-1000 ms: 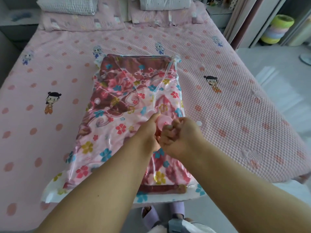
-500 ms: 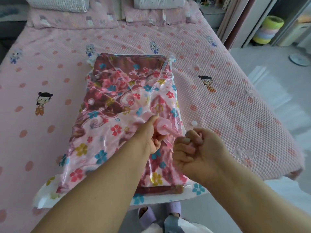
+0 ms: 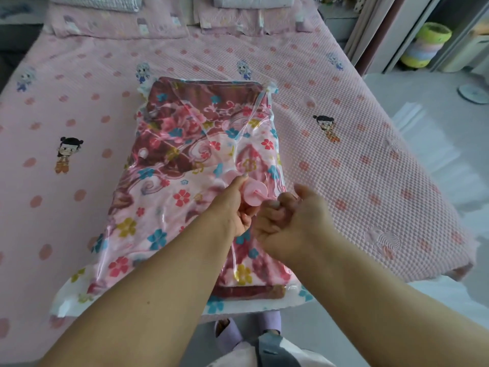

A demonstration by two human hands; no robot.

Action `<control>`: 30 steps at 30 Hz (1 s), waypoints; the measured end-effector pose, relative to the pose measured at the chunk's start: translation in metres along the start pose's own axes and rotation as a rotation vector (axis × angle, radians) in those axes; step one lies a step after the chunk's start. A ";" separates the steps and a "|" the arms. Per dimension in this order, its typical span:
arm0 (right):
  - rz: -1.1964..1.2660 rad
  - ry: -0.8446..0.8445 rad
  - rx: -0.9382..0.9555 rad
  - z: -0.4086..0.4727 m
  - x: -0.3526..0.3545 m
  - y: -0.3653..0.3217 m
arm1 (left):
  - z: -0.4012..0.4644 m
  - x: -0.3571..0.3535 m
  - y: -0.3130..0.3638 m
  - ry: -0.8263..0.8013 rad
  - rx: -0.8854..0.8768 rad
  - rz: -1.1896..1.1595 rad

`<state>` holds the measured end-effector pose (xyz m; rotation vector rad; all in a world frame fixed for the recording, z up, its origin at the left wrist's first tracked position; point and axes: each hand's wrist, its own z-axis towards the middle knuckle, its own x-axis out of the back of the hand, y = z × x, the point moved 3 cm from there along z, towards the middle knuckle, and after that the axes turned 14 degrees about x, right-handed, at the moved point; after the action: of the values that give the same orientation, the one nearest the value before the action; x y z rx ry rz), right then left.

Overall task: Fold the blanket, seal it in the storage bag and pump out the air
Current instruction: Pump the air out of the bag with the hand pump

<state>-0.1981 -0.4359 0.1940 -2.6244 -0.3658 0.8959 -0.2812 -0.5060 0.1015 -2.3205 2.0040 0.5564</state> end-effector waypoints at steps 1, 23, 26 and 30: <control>-0.015 0.017 0.015 0.011 -0.010 0.007 | -0.003 -0.003 -0.001 -0.047 0.009 -0.028; -0.163 -0.001 -0.001 -0.007 0.003 0.002 | 0.000 0.003 -0.006 0.017 -0.051 0.009; -0.209 0.015 0.055 0.019 -0.018 0.009 | -0.007 -0.003 -0.009 -0.157 -0.033 -0.027; -0.282 -0.106 0.004 -0.011 0.008 -0.001 | -0.005 0.002 -0.014 -0.018 -0.019 0.005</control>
<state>-0.1849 -0.4344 0.1981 -2.4454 -0.7393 0.9377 -0.2664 -0.5068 0.1029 -2.3131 2.0066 0.5963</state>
